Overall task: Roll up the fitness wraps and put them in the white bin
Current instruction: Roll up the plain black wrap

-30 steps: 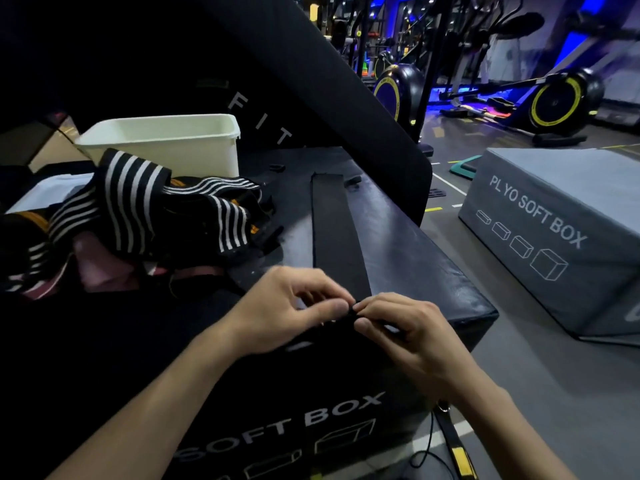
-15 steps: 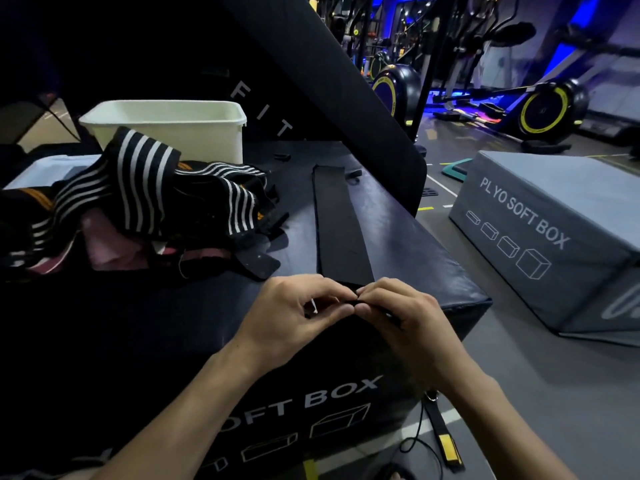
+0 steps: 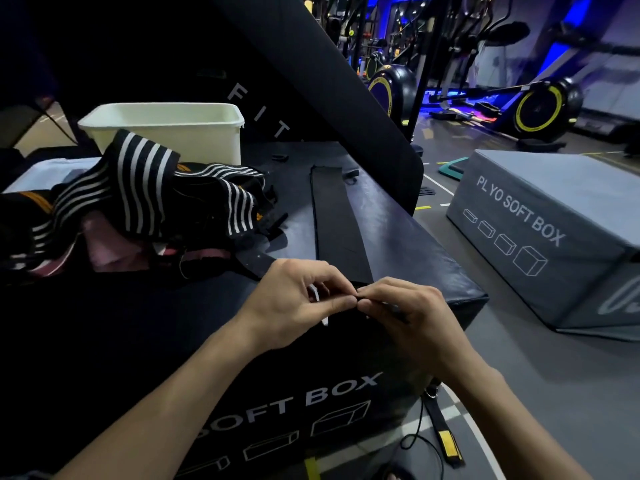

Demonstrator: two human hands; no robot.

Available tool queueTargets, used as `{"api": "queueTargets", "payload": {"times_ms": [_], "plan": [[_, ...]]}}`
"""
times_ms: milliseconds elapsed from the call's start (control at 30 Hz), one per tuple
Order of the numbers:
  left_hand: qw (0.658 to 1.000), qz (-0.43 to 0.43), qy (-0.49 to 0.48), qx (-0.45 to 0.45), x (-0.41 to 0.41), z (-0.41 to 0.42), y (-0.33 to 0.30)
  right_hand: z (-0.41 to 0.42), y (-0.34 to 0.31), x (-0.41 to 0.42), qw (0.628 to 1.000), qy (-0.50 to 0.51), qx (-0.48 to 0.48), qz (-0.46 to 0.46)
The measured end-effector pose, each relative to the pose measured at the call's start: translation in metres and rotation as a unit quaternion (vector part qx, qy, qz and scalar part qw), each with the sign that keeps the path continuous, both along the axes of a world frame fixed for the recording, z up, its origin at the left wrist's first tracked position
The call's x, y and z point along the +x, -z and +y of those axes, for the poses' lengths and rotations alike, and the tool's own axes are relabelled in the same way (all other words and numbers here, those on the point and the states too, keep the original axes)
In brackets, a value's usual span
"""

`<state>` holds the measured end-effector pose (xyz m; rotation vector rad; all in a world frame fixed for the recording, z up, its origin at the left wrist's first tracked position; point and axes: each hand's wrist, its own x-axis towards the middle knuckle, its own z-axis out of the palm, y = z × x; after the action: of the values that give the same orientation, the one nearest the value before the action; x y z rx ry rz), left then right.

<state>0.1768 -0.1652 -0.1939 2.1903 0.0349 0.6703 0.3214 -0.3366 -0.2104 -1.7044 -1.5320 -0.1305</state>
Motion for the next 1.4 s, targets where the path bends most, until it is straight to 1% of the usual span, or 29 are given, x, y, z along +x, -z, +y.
{"api": "queueTargets", "payload": {"times_ms": [100,167,233,333,400,567,667,767,833,967,1100,1233,1400], "plan": [[0.999,0.03,0.0,-0.026,0.001,0.0,-0.001,-0.003,0.002,-0.002,1.0,0.018,0.013,-0.008],[0.998,0.04,-0.013,-0.051,-0.001,-0.003,0.003,-0.004,0.003,-0.006,0.999,0.028,0.018,0.01],[0.996,0.051,-0.029,-0.067,-0.003,-0.006,0.008,-0.005,0.004,-0.01,0.997,0.041,0.014,0.057],[0.992,0.076,-0.052,-0.087,-0.008,-0.01,0.01,-0.005,0.003,-0.014,0.985,0.054,-0.02,0.16],[0.99,0.087,-0.06,-0.091,-0.01,-0.013,0.009,-0.004,0.001,-0.016,0.979,0.055,-0.041,0.191],[0.988,0.094,-0.111,-0.044,-0.014,-0.024,0.009,-0.002,-0.005,-0.015,0.97,0.058,-0.102,0.214],[0.987,0.092,-0.122,-0.046,-0.015,-0.026,0.007,0.001,-0.005,-0.02,0.963,0.093,-0.126,0.218],[0.987,0.093,-0.117,-0.055,-0.016,-0.027,0.006,0.004,-0.006,-0.023,0.955,0.148,-0.169,0.194],[0.988,0.088,-0.122,-0.046,-0.016,-0.029,0.008,0.005,-0.009,-0.023,0.947,0.156,-0.196,0.2],[0.988,0.046,-0.139,0.041,-0.019,-0.032,0.017,0.006,-0.014,-0.024,0.939,0.16,-0.217,0.216],[0.982,-0.012,-0.118,0.149,-0.025,-0.032,0.031,0.007,-0.016,-0.025,0.936,0.163,-0.227,0.212],[0.965,-0.049,-0.126,0.226,-0.026,-0.026,0.041,0.009,-0.016,-0.028,0.937,0.176,-0.231,0.193],[0.93,-0.077,-0.142,0.331,-0.026,-0.028,0.047,0.008,-0.01,-0.029,0.944,0.184,-0.209,0.177]]}}
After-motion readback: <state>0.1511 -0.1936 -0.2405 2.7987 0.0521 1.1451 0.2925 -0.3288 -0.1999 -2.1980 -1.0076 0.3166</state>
